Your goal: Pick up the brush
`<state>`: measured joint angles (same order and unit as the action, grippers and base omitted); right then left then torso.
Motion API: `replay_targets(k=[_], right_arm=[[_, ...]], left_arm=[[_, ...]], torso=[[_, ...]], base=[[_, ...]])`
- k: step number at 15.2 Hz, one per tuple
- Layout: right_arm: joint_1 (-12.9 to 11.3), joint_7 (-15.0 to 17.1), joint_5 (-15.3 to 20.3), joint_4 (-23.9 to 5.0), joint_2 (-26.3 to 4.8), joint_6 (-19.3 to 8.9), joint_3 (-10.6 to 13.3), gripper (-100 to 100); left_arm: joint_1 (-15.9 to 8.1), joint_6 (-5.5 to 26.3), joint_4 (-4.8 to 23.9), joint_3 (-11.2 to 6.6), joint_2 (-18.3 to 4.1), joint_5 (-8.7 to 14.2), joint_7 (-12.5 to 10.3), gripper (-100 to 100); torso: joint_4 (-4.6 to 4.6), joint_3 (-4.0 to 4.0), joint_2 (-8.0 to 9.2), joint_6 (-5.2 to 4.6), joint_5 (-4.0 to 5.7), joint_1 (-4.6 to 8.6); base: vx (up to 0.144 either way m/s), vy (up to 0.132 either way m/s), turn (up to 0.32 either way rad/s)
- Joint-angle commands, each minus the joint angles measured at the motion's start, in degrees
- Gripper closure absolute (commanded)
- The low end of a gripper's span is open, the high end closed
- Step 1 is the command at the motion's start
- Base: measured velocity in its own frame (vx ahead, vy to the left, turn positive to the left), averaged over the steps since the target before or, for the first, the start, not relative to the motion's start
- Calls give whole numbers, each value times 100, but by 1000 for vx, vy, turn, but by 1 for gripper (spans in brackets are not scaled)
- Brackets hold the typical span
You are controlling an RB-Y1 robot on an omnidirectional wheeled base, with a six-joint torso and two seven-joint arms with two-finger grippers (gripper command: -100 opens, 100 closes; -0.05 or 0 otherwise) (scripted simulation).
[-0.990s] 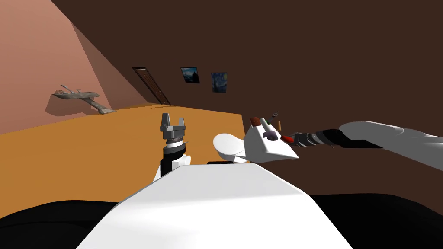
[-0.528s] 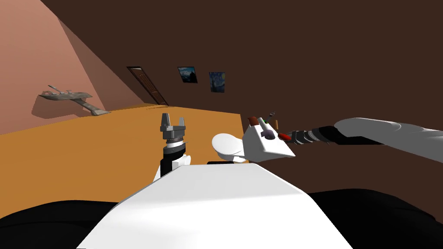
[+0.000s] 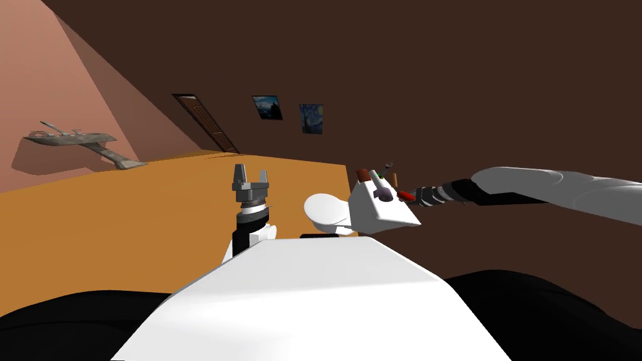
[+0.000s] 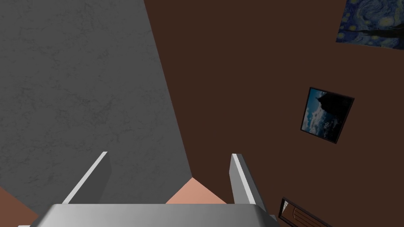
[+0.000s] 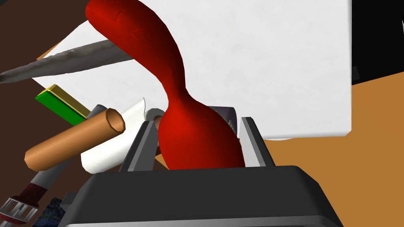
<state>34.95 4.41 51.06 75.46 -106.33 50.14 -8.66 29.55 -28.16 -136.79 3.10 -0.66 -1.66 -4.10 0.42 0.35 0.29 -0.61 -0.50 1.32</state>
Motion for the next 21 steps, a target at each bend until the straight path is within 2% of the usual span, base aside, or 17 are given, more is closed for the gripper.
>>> replay_targets(k=[1, 2, 3, 4, 5, 6, 7, 8, 9, 11, 12, 13, 15, 17, 21], right_arm=[[285, 91, -286, 286, -286, -286, 3, 100], [285, 91, -296, 372, -385, -332, 3, 100], [504, 241, -518, 524, -547, -506, -249, 100], [602, 241, -472, 648, -577, -551, -249, 100], [807, 241, -610, 714, -799, -719, -249, 100], [815, 241, -610, 849, -799, -719, -249, 100], [815, 241, -610, 849, -799, -719, -249, 100], [1075, 391, -924, 1078, -1078, -1026, -487, 100], [1017, 391, -849, 1236, -1106, -1072, -500, 100], [1344, 391, -924, 1326, -1214, -1105, -500, 100], [1344, 391, -924, 1326, -1214, -1105, -500, 100], [1508, 541, -1170, 1570, -1455, -1390, -752, 100], [1640, 541, -1238, 1802, -1623, -1491, -752, 100], [1778, 541, -1238, 1802, -1628, -1491, -752, 100], [1874, 541, -1238, 1802, -1628, -1491, -752, 100]], left_arm=[[0, 0, 0, 0, 0, 0, 0, 0], [0, 0, 0, 0, 0, 0, 0, 0], [0, 0, 0, 0, 0, 0, 0, 0], [0, 0, 0, 0, 0, 0, 0, 0], [0, 0, 0, 0, 0, 0, 0, 0], [0, 0, 0, 0, 0, 0, 0, 0], [-1, 0, 0, 0, 0, 0, 0, 0], [-1, 0, 0, 0, 0, 0, 0, 0], [0, 0, 0, 0, 0, 0, 0, 0], [0, 0, 0, 0, 0, 0, 0, 0], [-1, 0, 0, 0, 0, 0, 0, 0], [-1, 0, 0, 1, 0, 0, 0, 0], [0, 0, 0, 0, 0, 0, 0, 0], [-1, 0, 0, 0, 0, 0, 0, 0], [-1, 0, 0, 1, 1, 0, 0, 0]], torso=[[0, 0, 0, 0, 0, 0], [-1, -1, -2, 0, 2, 8], [-3, -3, -4, 5, 3, 9], [0, -1, -3, 4, 1, 15], [-3, -3, -4, 2, 4, 19], [-3, -4, -5, 5, 7, 18], [-5, -5, -5, 9, 8, 8], [-6, -6, -5, 9, 5, -1], [-1, -3, -5, 10, -2, -3], [-5, -6, -7, 10, 2, 1], [-8, -7, -5, 7, 5, 0], [-20, -12, -4, 7, 21, -1], [-25, -17, -8, 8, 31, 10], [-47, -29, -11, 27, 55, -8], [-101, -55, -8, 20, 111, -35]], base=[[20, -73, -156], [20, -61, -81], [5, -81, -135], [11, -97, -151], [15, -72, -68], [12, -38, -3], [6, -11, 19], [7, -40, -118], [14, -64, -151], [12, -43, -36], [14, -24, 10], [21, -63, -148], [10, -64, -131], [13, -35, 20], [5, 6, 11]])
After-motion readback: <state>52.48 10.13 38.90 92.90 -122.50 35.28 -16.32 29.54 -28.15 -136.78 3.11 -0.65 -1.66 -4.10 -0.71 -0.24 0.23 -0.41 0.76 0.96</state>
